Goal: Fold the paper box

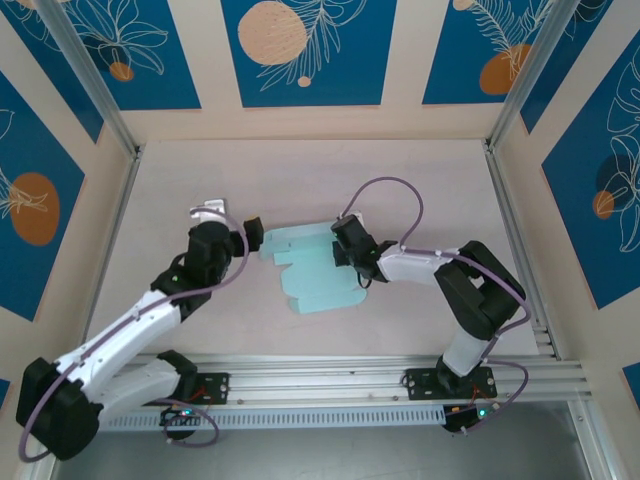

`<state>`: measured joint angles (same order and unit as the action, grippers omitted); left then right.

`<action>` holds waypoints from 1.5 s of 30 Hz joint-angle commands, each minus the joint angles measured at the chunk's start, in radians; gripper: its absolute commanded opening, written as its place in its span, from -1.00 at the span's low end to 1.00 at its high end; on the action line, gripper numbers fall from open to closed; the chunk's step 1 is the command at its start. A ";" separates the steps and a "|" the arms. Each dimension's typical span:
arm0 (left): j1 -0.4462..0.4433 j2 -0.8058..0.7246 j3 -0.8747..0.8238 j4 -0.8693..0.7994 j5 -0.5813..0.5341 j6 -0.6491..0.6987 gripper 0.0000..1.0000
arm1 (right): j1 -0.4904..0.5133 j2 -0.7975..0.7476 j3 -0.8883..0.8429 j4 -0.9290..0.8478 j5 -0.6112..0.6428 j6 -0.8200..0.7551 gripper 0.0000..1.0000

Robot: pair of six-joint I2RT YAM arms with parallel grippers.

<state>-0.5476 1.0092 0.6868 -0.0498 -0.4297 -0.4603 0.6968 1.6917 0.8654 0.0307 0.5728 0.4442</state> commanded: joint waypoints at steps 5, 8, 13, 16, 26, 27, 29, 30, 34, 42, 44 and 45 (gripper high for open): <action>0.083 0.155 0.102 -0.022 0.263 -0.100 0.99 | 0.009 -0.049 -0.029 0.011 0.033 0.041 -1.00; 0.092 0.210 0.128 -0.015 0.289 -0.104 1.00 | 0.009 -0.048 -0.025 0.011 0.027 0.044 -1.00; 0.093 0.281 0.142 -0.010 0.282 -0.114 0.99 | 0.012 -0.041 -0.021 0.014 0.027 0.048 -1.00; 0.093 0.307 0.130 0.002 0.276 -0.114 0.99 | 0.012 -0.038 -0.020 0.014 0.029 0.053 -1.00; 0.093 0.378 0.121 0.055 0.320 -0.118 0.99 | 0.014 -0.026 -0.010 0.020 0.019 0.065 -1.00; 0.093 0.382 0.123 0.058 0.321 -0.119 0.99 | 0.016 -0.024 -0.010 0.021 0.021 0.066 -1.00; 0.092 0.391 0.126 0.063 0.325 -0.121 0.99 | 0.017 -0.024 -0.008 0.017 0.026 0.065 -1.00; 0.092 0.394 0.128 0.062 0.330 -0.120 0.99 | 0.017 -0.024 -0.006 0.016 0.026 0.065 -1.00; 0.092 0.413 0.127 0.058 0.339 -0.118 0.99 | 0.017 -0.030 -0.006 0.011 0.028 0.071 -1.00; 0.092 0.394 0.097 0.006 0.305 -0.099 0.99 | 0.017 -0.036 -0.001 0.006 0.034 0.075 -1.00; 0.092 0.379 0.092 -0.014 0.288 -0.089 0.99 | 0.017 -0.032 0.000 0.007 0.035 0.077 -1.00; 0.093 0.376 0.091 -0.019 0.286 -0.086 0.99 | 0.017 -0.031 0.001 0.005 0.036 0.077 -1.00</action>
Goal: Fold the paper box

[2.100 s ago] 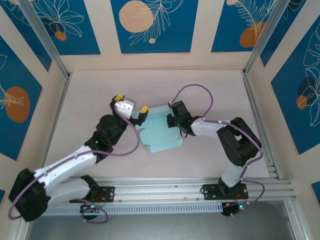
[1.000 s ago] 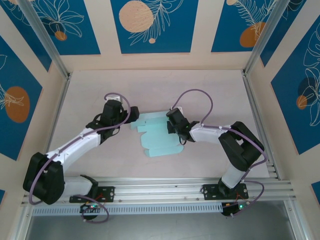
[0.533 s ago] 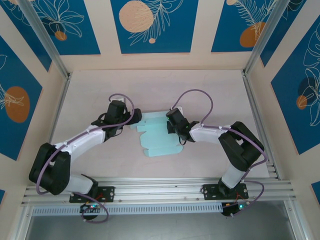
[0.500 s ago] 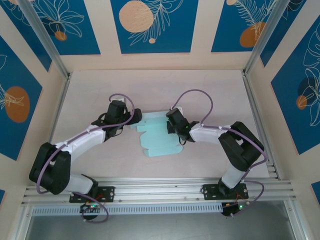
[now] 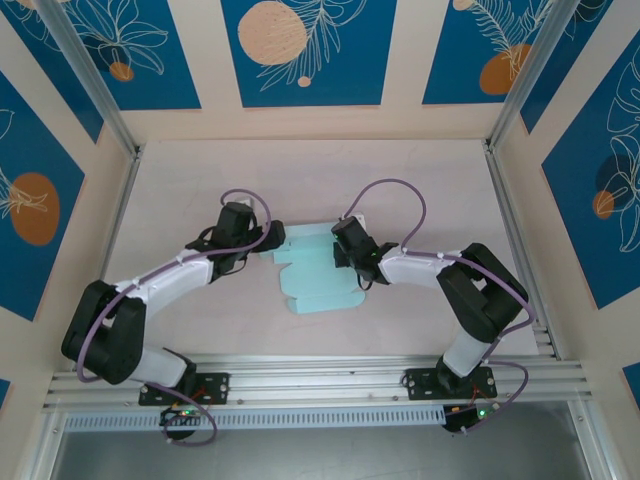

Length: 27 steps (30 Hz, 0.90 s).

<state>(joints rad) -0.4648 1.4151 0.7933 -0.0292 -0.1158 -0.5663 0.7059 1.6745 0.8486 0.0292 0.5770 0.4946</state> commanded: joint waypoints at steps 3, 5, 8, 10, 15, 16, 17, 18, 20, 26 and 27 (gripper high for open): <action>0.010 -0.031 -0.023 -0.034 -0.001 0.035 0.99 | 0.006 -0.012 0.019 0.005 0.034 0.033 -1.00; 0.008 -0.019 -0.019 -0.035 0.019 0.046 0.99 | 0.006 -0.009 0.023 0.002 0.032 0.036 -1.00; 0.002 0.004 -0.011 -0.028 0.031 0.052 0.99 | 0.006 -0.003 0.030 0.000 0.021 0.038 -1.00; -0.005 0.021 -0.008 -0.006 0.038 0.048 0.99 | 0.007 0.002 0.035 0.001 0.014 0.038 -1.00; -0.032 0.070 0.026 0.048 0.062 0.030 0.99 | 0.007 0.011 0.037 0.000 0.012 0.045 -1.00; -0.039 0.085 0.040 0.047 0.060 0.031 0.99 | 0.007 0.011 0.038 0.002 0.011 0.048 -1.00; -0.045 0.100 0.053 0.043 0.058 0.030 0.99 | 0.007 0.012 0.036 0.005 0.007 0.050 -1.00; -0.048 0.112 0.064 0.045 0.055 0.029 1.00 | 0.007 0.012 0.035 0.006 0.004 0.051 -1.00; -0.053 0.134 0.075 0.054 0.044 0.013 0.99 | 0.008 0.015 0.034 0.009 -0.002 0.058 -1.00; -0.055 0.089 0.041 0.087 -0.021 -0.018 0.99 | 0.008 0.030 0.049 -0.012 -0.001 0.082 -1.00; -0.054 0.070 0.032 0.083 -0.035 -0.020 0.99 | 0.007 0.032 0.054 -0.014 -0.002 0.083 -1.00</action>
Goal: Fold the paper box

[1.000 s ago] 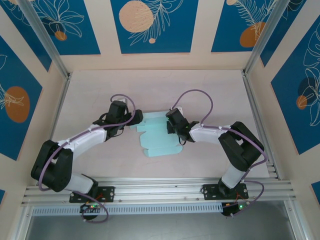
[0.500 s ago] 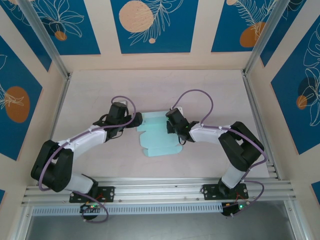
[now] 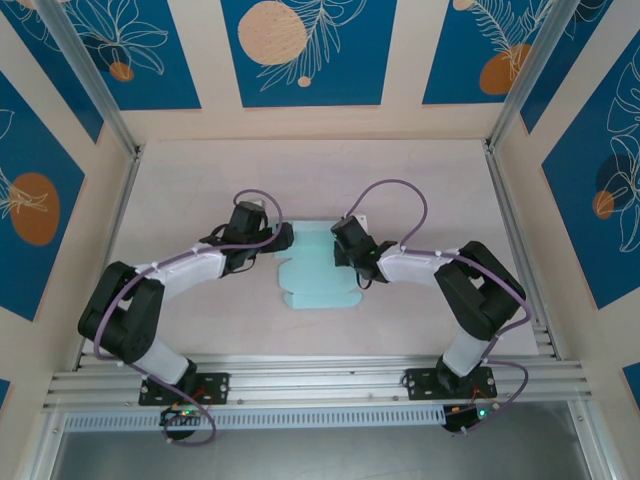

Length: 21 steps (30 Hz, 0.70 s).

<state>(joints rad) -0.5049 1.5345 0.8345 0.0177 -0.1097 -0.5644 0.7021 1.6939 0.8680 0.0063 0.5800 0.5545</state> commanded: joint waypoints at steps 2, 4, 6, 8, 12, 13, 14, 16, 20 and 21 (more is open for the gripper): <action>-0.014 -0.099 -0.039 0.015 -0.069 -0.023 0.99 | 0.011 0.018 0.044 -0.003 0.001 0.031 -1.00; -0.014 -0.149 -0.081 -0.006 -0.088 -0.028 0.99 | 0.011 0.024 0.052 -0.010 0.006 0.038 -1.00; -0.014 -0.202 -0.122 -0.041 -0.118 -0.033 0.99 | 0.011 0.027 0.054 -0.008 0.003 0.041 -1.00; -0.014 -0.259 -0.166 -0.077 -0.143 -0.036 0.99 | 0.011 0.028 0.054 -0.006 0.003 0.043 -1.00; -0.014 -0.361 -0.264 -0.064 -0.106 -0.083 0.95 | 0.010 0.029 0.053 -0.009 0.008 0.042 -1.00; -0.016 -0.377 -0.292 -0.035 -0.076 -0.101 0.88 | 0.009 0.028 0.052 -0.011 0.008 0.044 -1.00; -0.016 -0.388 -0.315 0.003 -0.041 -0.121 0.82 | 0.008 0.029 0.052 -0.009 0.008 0.046 -1.00; -0.029 -0.388 -0.336 0.068 0.014 -0.139 0.74 | 0.009 0.028 0.052 -0.009 0.006 0.046 -1.00; -0.092 -0.343 -0.321 0.140 0.048 -0.161 0.75 | 0.008 0.025 0.051 -0.008 0.001 0.048 -1.00; -0.106 -0.329 -0.321 0.159 0.050 -0.170 0.75 | 0.008 0.023 0.049 -0.008 0.000 0.050 -1.00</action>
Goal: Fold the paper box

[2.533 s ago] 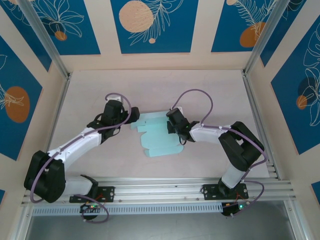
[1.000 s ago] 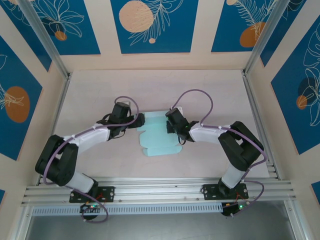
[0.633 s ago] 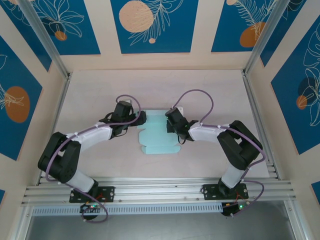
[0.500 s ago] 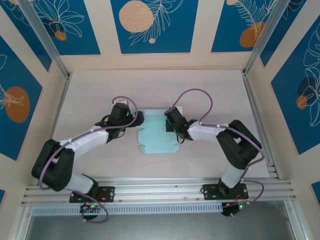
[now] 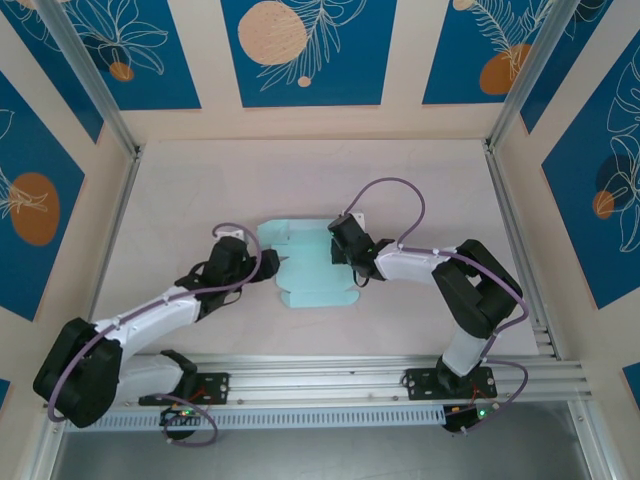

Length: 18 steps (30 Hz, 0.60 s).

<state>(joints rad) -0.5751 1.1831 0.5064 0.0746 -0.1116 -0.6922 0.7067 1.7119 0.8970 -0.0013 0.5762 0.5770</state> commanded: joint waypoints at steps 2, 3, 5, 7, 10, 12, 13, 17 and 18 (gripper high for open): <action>-0.059 0.059 0.010 0.140 0.044 -0.059 0.75 | 0.004 0.004 0.014 0.001 0.004 0.029 -1.00; -0.066 0.079 0.012 0.152 0.036 -0.061 0.75 | 0.004 0.004 0.013 0.003 0.004 0.030 -1.00; -0.075 0.124 0.023 0.172 0.020 -0.069 0.76 | 0.004 0.006 0.013 0.006 -0.002 0.030 -1.00; -0.080 0.165 0.027 0.205 0.008 -0.077 0.80 | 0.005 0.006 0.013 0.009 -0.005 0.028 -1.00; -0.081 0.227 0.030 0.279 0.000 -0.084 0.85 | 0.006 0.008 0.011 0.012 -0.006 0.029 -1.00; -0.081 0.271 0.035 0.342 0.001 -0.077 0.86 | 0.007 0.007 0.011 0.012 -0.005 0.028 -1.00; -0.081 0.294 0.039 0.372 -0.001 -0.069 0.86 | 0.007 0.007 0.011 0.012 -0.003 0.028 -1.00; -0.081 0.375 0.063 0.456 0.005 -0.041 0.80 | 0.007 0.005 0.011 0.012 -0.006 0.025 -1.00; -0.080 0.388 0.068 0.472 0.009 -0.041 0.76 | 0.007 0.006 0.011 0.012 -0.006 0.024 -1.00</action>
<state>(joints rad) -0.6468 1.5406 0.5385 0.4316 -0.0975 -0.7475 0.7067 1.7119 0.8970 -0.0010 0.5724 0.5804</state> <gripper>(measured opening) 0.892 0.102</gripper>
